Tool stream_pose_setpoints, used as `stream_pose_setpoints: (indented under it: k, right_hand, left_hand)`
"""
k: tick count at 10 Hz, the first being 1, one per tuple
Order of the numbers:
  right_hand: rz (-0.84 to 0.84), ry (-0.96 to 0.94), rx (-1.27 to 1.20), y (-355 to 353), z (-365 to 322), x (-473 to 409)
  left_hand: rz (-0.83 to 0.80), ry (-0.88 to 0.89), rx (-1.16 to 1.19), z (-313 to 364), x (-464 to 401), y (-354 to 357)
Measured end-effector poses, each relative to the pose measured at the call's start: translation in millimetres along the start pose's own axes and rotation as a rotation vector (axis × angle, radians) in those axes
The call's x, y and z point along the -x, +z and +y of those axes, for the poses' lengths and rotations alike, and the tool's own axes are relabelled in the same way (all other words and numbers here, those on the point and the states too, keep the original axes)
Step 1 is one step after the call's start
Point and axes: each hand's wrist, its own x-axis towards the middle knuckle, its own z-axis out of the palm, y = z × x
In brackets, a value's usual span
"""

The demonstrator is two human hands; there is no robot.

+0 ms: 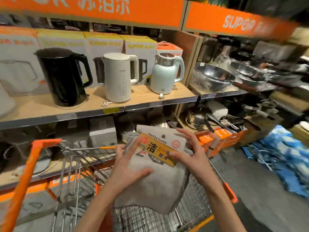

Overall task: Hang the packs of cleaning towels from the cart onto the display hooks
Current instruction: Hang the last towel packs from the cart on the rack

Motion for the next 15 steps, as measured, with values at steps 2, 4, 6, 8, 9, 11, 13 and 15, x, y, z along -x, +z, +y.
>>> stream_pose_setpoints:
  k: [2, 4, 6, 8, 9, 11, 13, 15]
  right_hand:
    - [0.310, 0.008, 0.080, 3.2, -21.1, 74.9]
    - [0.586, 0.060, 0.078, -10.6, -42.4, 159.6]
    - [0.870, 0.062, 0.153, -29.8, -61.3, 260.5]
    - [1.163, 0.039, 0.301, -21.6, -98.2, 395.3]
    - [1.297, 0.060, 0.337, -4.2, -113.5, 464.0]
    - [1.556, 0.116, 0.396, 60.8, -148.9, 591.0]
    - [1.828, 0.183, 0.379, 165.7, -179.6, 700.7]
    - [2.188, 0.314, 0.477, 282.0, -193.4, 786.9]
  left_hand:
    - [-0.187, 0.139, 0.031, 32.9, 30.1, 0.0]
    - [-0.444, 0.236, 0.118, 67.4, 64.5, 23.1]
    - [-0.679, 0.412, 0.232, 101.1, 100.8, 69.5]
    - [-0.952, 0.615, 0.401, 145.1, 187.2, 121.6]
    - [-1.086, 0.643, 0.476, 165.4, 240.3, 134.2]
    - [-1.328, 0.576, 0.583, 189.3, 363.3, 135.2]
    - [-1.548, 0.557, 0.669, 194.5, 488.8, 115.0]
    - [-1.842, 0.580, 0.690, 183.1, 616.2, 79.9]
